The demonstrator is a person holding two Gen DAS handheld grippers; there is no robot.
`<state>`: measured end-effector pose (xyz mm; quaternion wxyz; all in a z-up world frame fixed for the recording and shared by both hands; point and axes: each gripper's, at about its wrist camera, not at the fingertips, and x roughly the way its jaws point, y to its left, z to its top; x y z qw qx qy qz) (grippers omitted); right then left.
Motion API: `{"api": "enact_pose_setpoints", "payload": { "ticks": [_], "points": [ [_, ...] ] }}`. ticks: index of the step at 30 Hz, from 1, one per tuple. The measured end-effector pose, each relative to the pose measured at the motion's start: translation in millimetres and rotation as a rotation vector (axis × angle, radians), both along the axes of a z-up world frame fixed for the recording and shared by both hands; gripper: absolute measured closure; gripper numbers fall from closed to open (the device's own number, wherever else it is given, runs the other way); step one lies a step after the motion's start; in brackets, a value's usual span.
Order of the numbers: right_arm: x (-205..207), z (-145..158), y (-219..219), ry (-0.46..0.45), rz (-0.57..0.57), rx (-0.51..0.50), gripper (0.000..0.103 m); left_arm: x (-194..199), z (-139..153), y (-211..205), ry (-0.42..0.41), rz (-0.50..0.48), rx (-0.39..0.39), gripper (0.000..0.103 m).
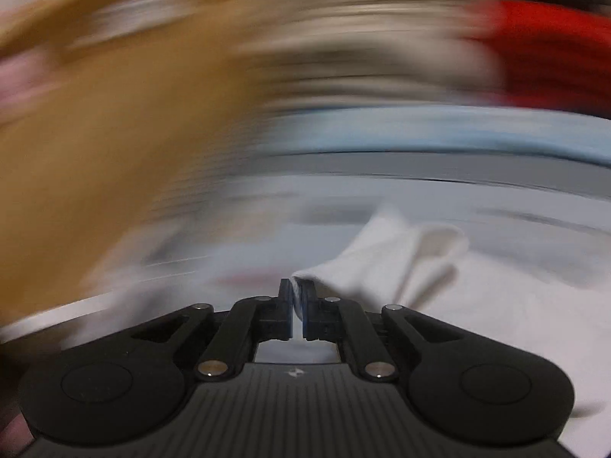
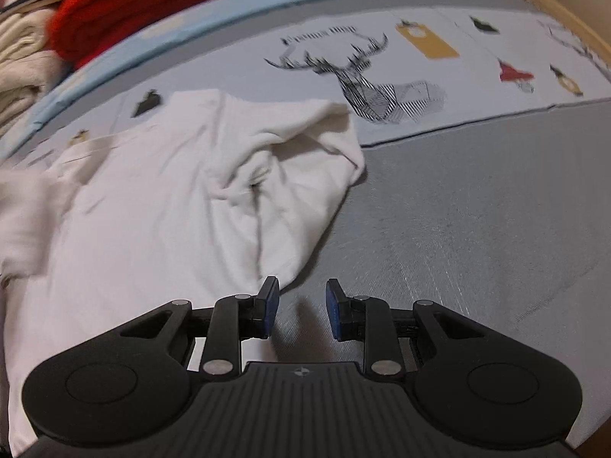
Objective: Fold small clothes
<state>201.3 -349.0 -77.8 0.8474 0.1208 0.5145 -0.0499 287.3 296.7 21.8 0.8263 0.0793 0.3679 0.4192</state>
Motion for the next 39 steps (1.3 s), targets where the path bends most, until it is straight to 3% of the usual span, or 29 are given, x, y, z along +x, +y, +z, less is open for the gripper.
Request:
{"api": "enact_pose_setpoints", "payload": {
  "ticks": [1,2,3,5,7,9,10,12,13,14,17,20,23,25,28,30,33,36,37,39],
  "points": [
    [7.1,-4.9,-1.1,0.014,-0.009,-0.009,0.072,-13.5,3.5,22.8,-0.041,0.103,0.025,0.097],
    [13.3,-10.0,-1.1,0.024,-0.014,-0.013,0.070,-29.2,5.5,34.9,-0.113,0.143,0.009,0.096],
    [18.9,-15.1,-0.8,0.033,-0.017,-0.014,0.069,-40.9,2.4,35.2,-0.171,0.140,-0.020,0.087],
    [26.4,-23.9,0.0,0.042,-0.025,-0.004,0.068,-37.4,-11.9,18.0,-0.145,0.052,-0.142,0.080],
    [31.0,-30.7,0.9,0.050,-0.035,0.003,0.068,-20.2,-21.6,-21.3,-0.132,-0.146,-0.281,0.073],
    [35.1,-34.5,4.6,0.041,-0.030,-0.001,0.068,-4.1,-31.2,-76.9,-0.105,-0.414,-0.334,0.056],
    [37.1,-35.6,7.9,0.029,-0.017,-0.018,0.068,0.1,-37.1,-106.6,-0.083,-0.548,-0.340,0.055],
    [41.0,-36.1,10.4,0.015,-0.009,-0.044,0.077,7.5,-53.2,-160.4,-0.010,-0.763,-0.395,0.054],
    [42.6,-36.2,9.8,0.012,-0.012,-0.044,0.092,11.1,-60.4,-181.2,0.027,-0.828,-0.445,0.054],
    [44.1,-35.7,7.9,0.009,-0.015,-0.035,0.097,16.0,-69.3,-198.1,0.055,-0.858,-0.490,0.054],
    [47.6,-24.4,-6.3,-0.033,-0.059,-0.040,0.098,32.3,-101.6,-221.4,0.218,-0.846,-0.569,0.054],
    [42.7,17.4,-12.4,-0.244,-0.084,-0.285,0.098,41.1,-140.1,-217.2,0.377,-0.716,-0.504,0.050],
    [29.8,46.3,-10.1,-0.487,-0.087,-0.613,0.097,50.6,-139.2,-204.1,0.340,-0.697,-0.572,0.050],
    [33.1,39.8,-23.9,-0.463,-0.091,-0.681,0.097,51.0,-139.5,-202.5,0.345,-0.703,-0.569,0.050],
    [46.8,7.9,-61.6,-0.237,-0.121,-0.625,0.096,52.6,-143.8,-208.7,0.361,-0.721,-0.533,0.050],
    [44.6,-1.0,-86.2,-0.169,-0.176,-0.556,0.096,52.7,-143.1,-205.1,0.364,-0.715,-0.535,0.049],
    [31.1,4.8,-117.0,-0.177,-0.251,-0.573,0.096,52.7,-141.3,-201.9,0.367,-0.708,-0.548,0.049],
    [18.2,-1.6,-166.8,-0.114,-0.402,-0.570,0.096,53.9,-142.9,-201.0,0.370,-0.707,-0.549,0.048],
    [10.8,-1.0,-181.1,-0.118,-0.456,-0.530,0.096,53.2,-142.0,-201.6,0.370,-0.709,-0.545,0.048],
    [-8.4,12.0,-200.2,-0.235,-0.538,-0.357,0.096,53.3,-142.3,-202.6,0.371,-0.712,-0.539,0.047]
  ]
}}
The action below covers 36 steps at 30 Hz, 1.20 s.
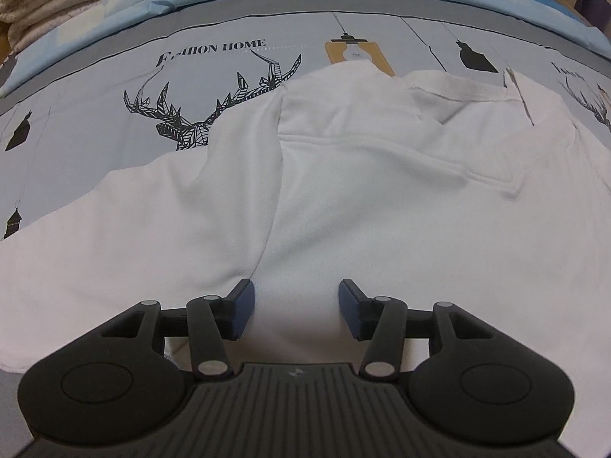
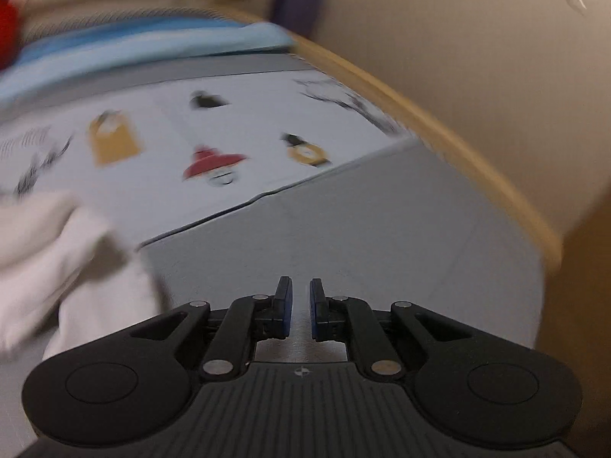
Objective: Fold small clothes
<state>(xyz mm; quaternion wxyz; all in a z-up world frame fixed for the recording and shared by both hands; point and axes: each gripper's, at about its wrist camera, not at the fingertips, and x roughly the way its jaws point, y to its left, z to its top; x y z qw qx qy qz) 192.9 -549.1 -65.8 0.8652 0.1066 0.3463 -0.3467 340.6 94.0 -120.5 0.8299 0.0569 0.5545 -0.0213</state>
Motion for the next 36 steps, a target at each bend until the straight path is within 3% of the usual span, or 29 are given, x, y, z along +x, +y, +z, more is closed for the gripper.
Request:
{"api": "enact_pose_setpoints", "payload": {
  "ticks": [2,3,5,6,10,14,18,19,20,21,24,28,30,31,33,34,36],
  "points": [
    [-13.6,11.8,-6.2,-0.200,0.060,0.191,0.089,0.6,-0.1,-1.2,-0.001,0.003,0.004,0.046],
    [-15.9,12.6,-9.0,-0.293,0.107,0.335,0.086,0.9,-0.3,-2.2,-0.002,0.006,0.007,0.045],
    [-10.6,0.8,-14.7,-0.372,0.166,0.597,0.064,1.0,-0.6,-4.7,-0.007,0.006,0.017,0.045],
    [-4.9,-9.8,-16.1,-0.381,0.163,0.717,0.061,1.0,-0.9,-5.7,-0.009,0.004,0.021,0.044],
    [9.2,-41.5,-29.2,-0.394,0.019,0.910,0.057,1.7,-1.6,-6.1,-0.011,0.007,0.022,0.043],
    [19.7,-62.0,-44.0,-0.447,-0.106,1.000,0.057,2.3,-1.8,-6.0,-0.012,0.005,0.023,0.043],
    [28.9,-67.4,-49.3,-0.474,-0.183,1.018,0.058,3.0,-1.9,-6.7,-0.012,0.006,0.024,0.041],
    [28.7,-69.2,-50.9,-0.453,-0.201,1.007,0.065,3.2,-2.1,-7.3,-0.014,0.005,0.025,0.041],
    [31.2,-70.9,-50.8,-0.424,-0.217,0.978,0.085,3.6,-2.1,-8.0,-0.015,0.003,0.027,0.041],
    [33.6,-70.2,-49.7,-0.394,-0.225,0.932,0.093,4.3,-2.2,-8.6,-0.016,0.001,0.029,0.040],
    [33.8,-46.1,-39.7,-0.408,-0.157,0.800,0.097,6.4,-2.6,-9.6,-0.017,-0.003,0.031,0.039],
    [20.2,32.0,-1.1,-0.596,0.092,0.448,0.098,7.9,-3.0,-10.2,-0.019,-0.009,0.035,0.039],
    [10.7,42.9,15.0,-0.626,0.135,0.335,0.098,7.9,-3.3,-10.3,-0.021,-0.010,0.036,0.039],
    [9.3,37.3,17.9,-0.584,0.096,0.316,0.097,7.5,-3.3,-10.4,-0.022,-0.009,0.036,0.039],
    [15.2,9.9,9.5,-0.426,-0.028,0.372,0.097,7.1,-3.5,-11.2,-0.024,-0.009,0.040,0.039],
    [18.1,-12.0,0.4,-0.324,-0.113,0.431,0.097,6.8,-3.5,-11.6,-0.025,-0.008,0.042,0.039],
    [19.2,-48.4,-18.0,-0.214,-0.212,0.564,0.096,5.8,-3.5,-11.9,-0.026,-0.005,0.044,0.039]
  ]
}}
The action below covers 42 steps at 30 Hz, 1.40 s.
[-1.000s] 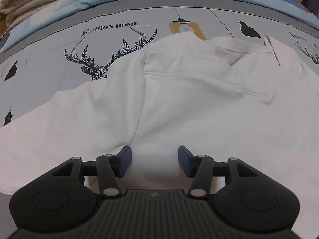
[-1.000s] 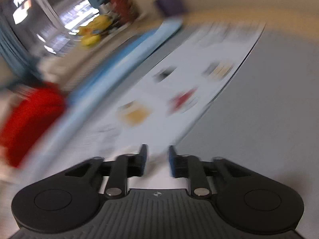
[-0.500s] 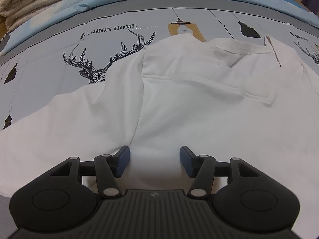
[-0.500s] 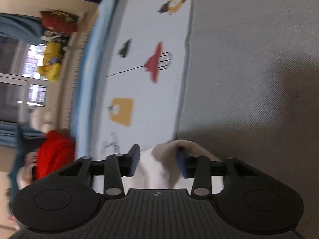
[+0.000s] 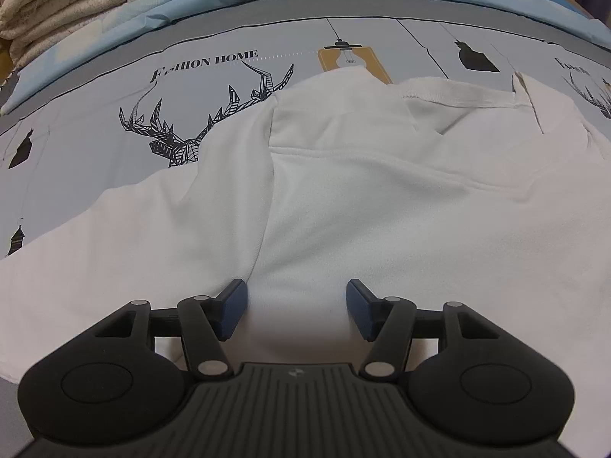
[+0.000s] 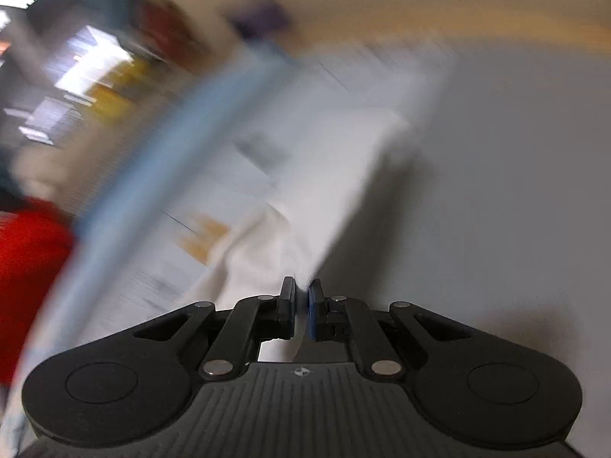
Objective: Fold small clothes
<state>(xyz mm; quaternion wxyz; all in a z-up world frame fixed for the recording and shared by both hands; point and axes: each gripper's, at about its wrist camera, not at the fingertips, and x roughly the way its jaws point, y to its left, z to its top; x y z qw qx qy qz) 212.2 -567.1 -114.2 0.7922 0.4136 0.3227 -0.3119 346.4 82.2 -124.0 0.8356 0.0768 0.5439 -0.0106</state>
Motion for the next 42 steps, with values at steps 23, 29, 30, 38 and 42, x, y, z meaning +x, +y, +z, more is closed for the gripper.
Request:
{"api": "enact_pose_setpoints", "payload": {
  "ticks": [23,29,30,38,42],
  "points": [
    [-7.8,12.7,-47.7,0.069,-0.266,-0.358,0.085,9.7,30.0,6.9,-0.147,0.053,-0.133,0.034],
    [34.9,52.4,35.2,-0.151,0.090,-0.402,0.082,22.2,42.0,38.2,-0.266,0.191,-0.208,0.043],
    [46.9,54.0,54.6,-0.182,0.189,-0.389,0.082,26.8,41.5,41.1,-0.274,0.192,-0.211,0.047],
    [131.1,7.2,207.4,-0.117,0.867,-0.263,0.064,50.6,17.0,51.7,-0.256,0.173,-0.247,0.040],
    [145.6,-16.5,252.1,-0.019,0.949,-0.319,0.060,58.0,3.9,50.9,-0.240,0.151,-0.216,0.036]
  ]
}}
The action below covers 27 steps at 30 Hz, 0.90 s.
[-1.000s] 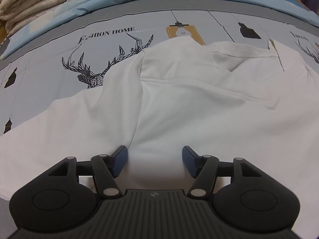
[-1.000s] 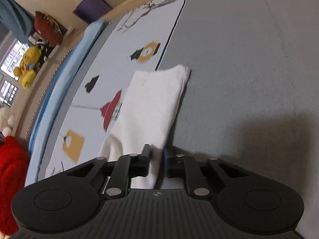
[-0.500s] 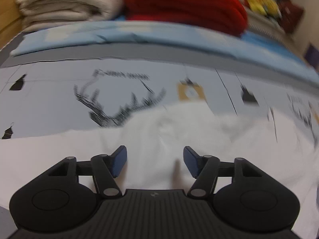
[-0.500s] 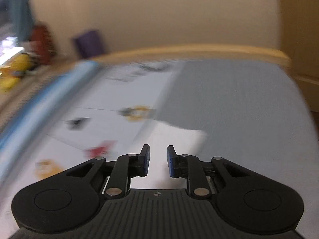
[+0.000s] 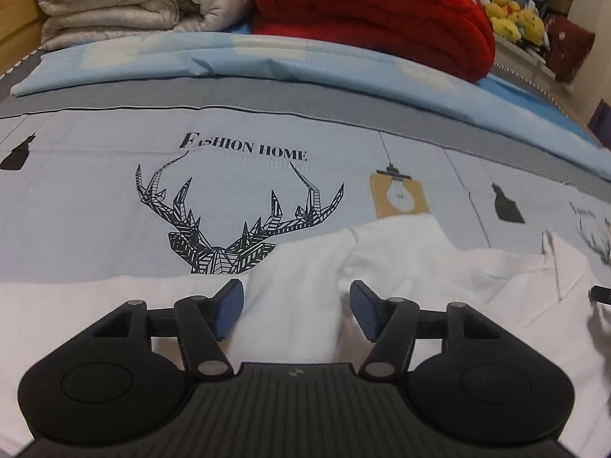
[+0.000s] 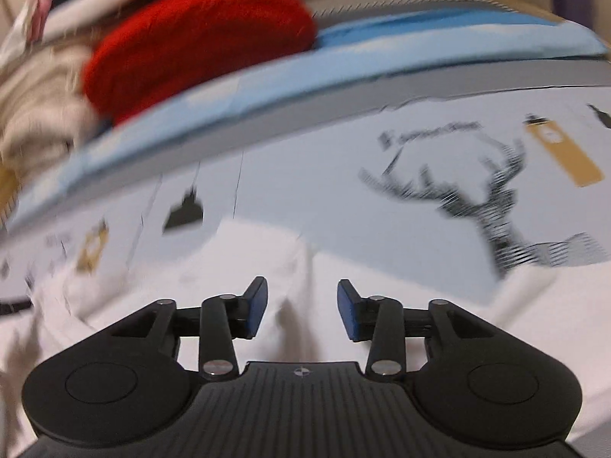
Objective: Fold small clothes
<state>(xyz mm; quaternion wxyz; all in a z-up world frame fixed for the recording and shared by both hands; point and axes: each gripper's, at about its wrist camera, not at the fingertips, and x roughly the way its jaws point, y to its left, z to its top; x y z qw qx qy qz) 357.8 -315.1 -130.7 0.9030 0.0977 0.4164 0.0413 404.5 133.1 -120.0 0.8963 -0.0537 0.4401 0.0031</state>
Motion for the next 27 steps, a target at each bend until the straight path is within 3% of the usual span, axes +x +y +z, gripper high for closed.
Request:
{"api": "enact_pose_setpoints", "payload": {
  "ticks": [2,3,4,5,6,10,12,14,16,19,21,23,24,25,27],
  "points": [
    [5.5,-7.0,15.0,0.025,-0.003,-0.100,0.060,4.3,-6.6,1.9,0.002,-0.006,0.016,0.038],
    [5.3,-5.7,19.9,0.007,-0.005,-0.120,0.060,4.8,-9.9,3.3,0.004,-0.010,0.023,0.051],
    [6.1,-4.5,22.7,0.001,-0.002,-0.127,0.071,6.4,-12.0,3.9,0.002,-0.023,0.034,0.064],
    [8.6,-3.9,25.7,-0.009,0.007,-0.128,0.103,8.3,-11.9,3.3,-0.005,-0.046,0.044,0.092],
    [11.3,-4.1,28.0,-0.017,0.005,-0.136,0.103,10.7,-10.1,2.5,-0.007,-0.065,0.045,0.097],
    [17.5,11.6,24.0,-0.129,-0.064,-0.102,0.103,10.3,5.1,1.7,-0.109,-0.008,0.059,0.096],
    [14.6,21.6,21.7,-0.206,-0.113,-0.114,0.103,12.3,7.1,-3.9,-0.107,0.002,0.099,0.089],
    [18.9,16.2,22.4,-0.179,-0.136,-0.183,0.099,14.0,8.3,-5.4,-0.064,0.007,0.102,0.084],
    [22.8,6.1,15.8,-0.094,-0.104,-0.120,0.099,7.8,18.8,-3.4,-0.092,0.019,0.095,0.083],
    [9.2,11.1,13.9,-0.108,-0.097,-0.138,0.099,-0.9,30.3,-0.7,-0.109,-0.027,0.017,0.083],
    [-1.2,18.8,12.1,-0.132,-0.056,-0.104,0.098,-2.7,23.3,-1.5,-0.037,-0.097,-0.082,0.078],
    [-8.5,16.4,10.3,-0.088,-0.008,-0.098,0.097,-5.5,1.2,-2.9,0.095,-0.154,-0.138,0.068],
    [-9.4,8.9,8.5,-0.021,-0.011,-0.136,0.097,-8.4,-10.2,-4.6,0.157,-0.168,-0.110,0.073],
    [-9.2,1.6,5.5,0.047,-0.029,-0.175,0.097,-16.0,-9.9,-6.0,0.126,-0.179,-0.074,0.074],
    [-21.7,1.7,-10.0,0.073,-0.110,-0.191,0.097,-22.5,2.7,-9.6,0.151,-0.158,-0.042,0.073]
  ]
}}
